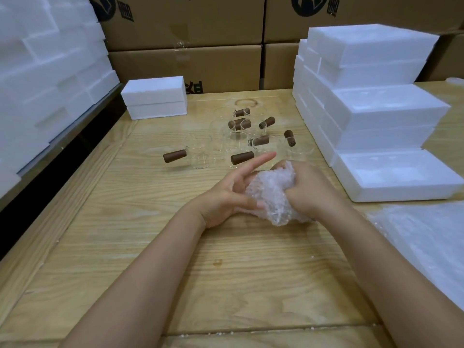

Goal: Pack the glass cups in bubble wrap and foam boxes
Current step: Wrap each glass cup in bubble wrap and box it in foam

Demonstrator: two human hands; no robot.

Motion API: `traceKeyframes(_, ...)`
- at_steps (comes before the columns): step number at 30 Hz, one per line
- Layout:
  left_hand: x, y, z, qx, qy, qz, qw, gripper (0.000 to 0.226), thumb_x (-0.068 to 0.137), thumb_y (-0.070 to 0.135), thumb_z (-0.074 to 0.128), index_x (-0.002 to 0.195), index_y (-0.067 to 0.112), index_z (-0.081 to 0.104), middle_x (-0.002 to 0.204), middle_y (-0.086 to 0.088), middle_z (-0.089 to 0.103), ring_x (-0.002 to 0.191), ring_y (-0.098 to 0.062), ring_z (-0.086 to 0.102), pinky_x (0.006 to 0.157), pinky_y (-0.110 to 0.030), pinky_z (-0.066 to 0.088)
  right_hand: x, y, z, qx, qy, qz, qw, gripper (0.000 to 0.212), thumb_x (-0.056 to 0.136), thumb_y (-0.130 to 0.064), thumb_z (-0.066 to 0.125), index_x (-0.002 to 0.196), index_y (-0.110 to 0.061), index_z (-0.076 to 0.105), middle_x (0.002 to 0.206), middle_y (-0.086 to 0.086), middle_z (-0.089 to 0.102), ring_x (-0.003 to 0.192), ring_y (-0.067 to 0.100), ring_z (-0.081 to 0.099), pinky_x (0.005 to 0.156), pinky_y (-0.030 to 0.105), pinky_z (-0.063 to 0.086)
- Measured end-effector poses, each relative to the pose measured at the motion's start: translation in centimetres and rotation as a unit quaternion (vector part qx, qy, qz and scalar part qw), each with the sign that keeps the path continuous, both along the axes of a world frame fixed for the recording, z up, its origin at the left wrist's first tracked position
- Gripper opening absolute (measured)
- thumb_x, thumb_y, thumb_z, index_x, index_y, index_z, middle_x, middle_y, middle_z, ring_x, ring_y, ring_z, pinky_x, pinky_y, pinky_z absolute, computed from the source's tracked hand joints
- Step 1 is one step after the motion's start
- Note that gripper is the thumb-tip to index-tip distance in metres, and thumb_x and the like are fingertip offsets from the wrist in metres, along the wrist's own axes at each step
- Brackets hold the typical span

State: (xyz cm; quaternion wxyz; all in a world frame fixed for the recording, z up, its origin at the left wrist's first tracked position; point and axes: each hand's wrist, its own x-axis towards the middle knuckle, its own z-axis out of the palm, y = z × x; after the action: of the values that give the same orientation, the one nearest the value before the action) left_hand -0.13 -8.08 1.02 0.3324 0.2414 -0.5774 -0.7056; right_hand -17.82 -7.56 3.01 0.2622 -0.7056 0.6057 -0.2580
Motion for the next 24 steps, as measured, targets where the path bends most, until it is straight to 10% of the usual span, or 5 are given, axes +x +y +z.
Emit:
traceKeyframes(5, -1.8, 0.0, 1.2, -0.006, -0.086, 0.111, 0.99, 0.019, 0.093, 0.023, 0.057, 0.106, 0.033, 0.066, 0.113, 0.007, 0.067, 0.097, -0.014, 0.066, 0.067, -0.029, 0.056, 0.4, 0.4, -0.3, -0.053, -0.025, -0.013, 0.998, 0.048, 0.08, -0.004, 0.054, 0.118, -0.033, 0.059, 0.096, -0.007, 0.065, 0.08, 0.013, 0.063, 0.063, 0.03, 0.055)
traceKeyframes(12, -2.3, -0.2, 0.9, -0.018, -0.13, 0.182, 0.974, 0.037, 0.088, -0.009, 0.044, 0.1, 0.026, 0.051, 0.106, -0.005, 0.055, 0.065, -0.014, 0.059, 0.049, -0.023, 0.047, -1.5, 0.3, 0.6, 0.173, -0.31, 0.06, 0.933, 0.062, 0.079, -0.013, 0.061, 0.136, -0.034, 0.046, 0.129, -0.001, 0.056, 0.089, 0.005, 0.061, 0.054, 0.013, 0.046)
traceKeyframes(18, -3.4, 0.3, 0.9, -0.125, -0.192, 0.228, 0.946, 0.041, 0.083, -0.008, 0.05, 0.094, 0.031, 0.042, 0.103, 0.002, 0.049, 0.051, -0.001, 0.043, 0.047, -0.019, 0.036, -0.4, 0.1, -0.4, 0.061, -0.051, 0.057, 0.995, 0.045, 0.092, -0.021, 0.051, 0.136, -0.026, 0.046, 0.111, -0.004, 0.061, 0.075, 0.007, 0.058, 0.055, 0.019, 0.04)
traceKeyframes(24, -4.0, 0.8, 1.9, -0.063, -0.141, 0.192, 0.969, 0.074, 0.06, 0.017, 0.058, 0.13, 0.026, 0.038, 0.12, -0.004, 0.045, 0.108, -0.016, 0.054, 0.094, -0.033, 0.046, 0.2, -0.1, -0.9, -0.07, -0.046, -0.09, 0.992, 0.034, 0.087, -0.01, 0.053, 0.115, -0.027, 0.062, 0.095, -0.004, 0.06, 0.066, 0.004, 0.054, 0.046, 0.015, 0.036)
